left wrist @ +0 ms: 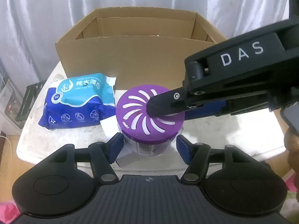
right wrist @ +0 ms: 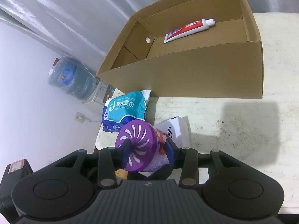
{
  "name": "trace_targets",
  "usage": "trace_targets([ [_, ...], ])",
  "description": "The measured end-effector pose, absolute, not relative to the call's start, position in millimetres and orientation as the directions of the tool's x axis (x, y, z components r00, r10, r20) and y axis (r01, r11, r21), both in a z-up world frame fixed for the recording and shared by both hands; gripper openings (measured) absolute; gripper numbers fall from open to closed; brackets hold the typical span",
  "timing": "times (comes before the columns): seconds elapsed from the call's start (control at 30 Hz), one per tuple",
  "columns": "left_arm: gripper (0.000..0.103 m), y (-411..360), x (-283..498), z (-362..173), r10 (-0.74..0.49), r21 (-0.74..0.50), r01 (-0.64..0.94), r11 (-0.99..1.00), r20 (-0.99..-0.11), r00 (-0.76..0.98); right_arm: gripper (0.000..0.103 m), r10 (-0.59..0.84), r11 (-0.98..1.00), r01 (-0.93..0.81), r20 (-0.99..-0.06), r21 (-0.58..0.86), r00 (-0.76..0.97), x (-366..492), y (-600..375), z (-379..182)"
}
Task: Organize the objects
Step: 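Hold the purple canister slightly raised above the white carton with the right gripper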
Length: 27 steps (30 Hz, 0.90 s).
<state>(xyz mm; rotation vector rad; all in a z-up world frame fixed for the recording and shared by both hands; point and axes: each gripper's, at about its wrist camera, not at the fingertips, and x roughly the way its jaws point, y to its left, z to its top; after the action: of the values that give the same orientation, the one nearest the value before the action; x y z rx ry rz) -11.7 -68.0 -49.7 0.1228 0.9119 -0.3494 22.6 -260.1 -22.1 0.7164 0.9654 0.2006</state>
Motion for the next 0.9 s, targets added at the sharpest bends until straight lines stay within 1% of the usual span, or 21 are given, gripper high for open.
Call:
trace_targets([
  [0.07,0.064,-69.5,-13.9,-48.6,-0.239,-0.035,0.348,0.937,-0.79,0.564,0.044,0.46,0.756,0.151,-0.68,0.638,0.572,22.6,-260.1,-22.4],
  [0.13,0.061,-70.4,-15.3,-47.5,-0.232,-0.026,0.344,0.938,-0.787,0.572,0.044,0.46,0.755,0.152,-0.68,0.638,0.571,22.5,-260.0,-22.4],
  [0.43,0.062,-71.6,-16.6,-45.4,-0.233,-0.028,0.347,0.938,-0.79,0.567,0.044,0.463,0.751,0.155,-0.679,0.642,0.569,21.7,-260.3,-22.2],
  [0.6,0.065,-73.9,-16.3,-47.4,-0.223,-0.005,0.359,0.933,-0.792,0.568,0.044,0.465,0.747,0.158,-0.677,0.646,0.57,21.7,-260.8,-22.8],
  [0.7,0.065,-76.0,-17.4,-48.8,-0.213,0.014,0.366,0.931,-0.792,0.573,0.044,0.466,0.746,0.158,-0.677,0.647,0.57,21.8,-261.4,-23.2],
  [0.8,0.062,-74.7,-17.4,-47.8,-0.213,0.01,0.358,0.934,-0.787,0.579,0.044,0.466,0.747,0.157,-0.677,0.646,0.57,21.7,-261.4,-23.2],
  [0.9,0.062,-73.0,-15.0,-46.9,-0.218,-0.002,0.351,0.936,-0.787,0.577,0.044,0.467,0.745,0.158,-0.676,0.648,0.57,21.8,-261.4,-23.6],
])
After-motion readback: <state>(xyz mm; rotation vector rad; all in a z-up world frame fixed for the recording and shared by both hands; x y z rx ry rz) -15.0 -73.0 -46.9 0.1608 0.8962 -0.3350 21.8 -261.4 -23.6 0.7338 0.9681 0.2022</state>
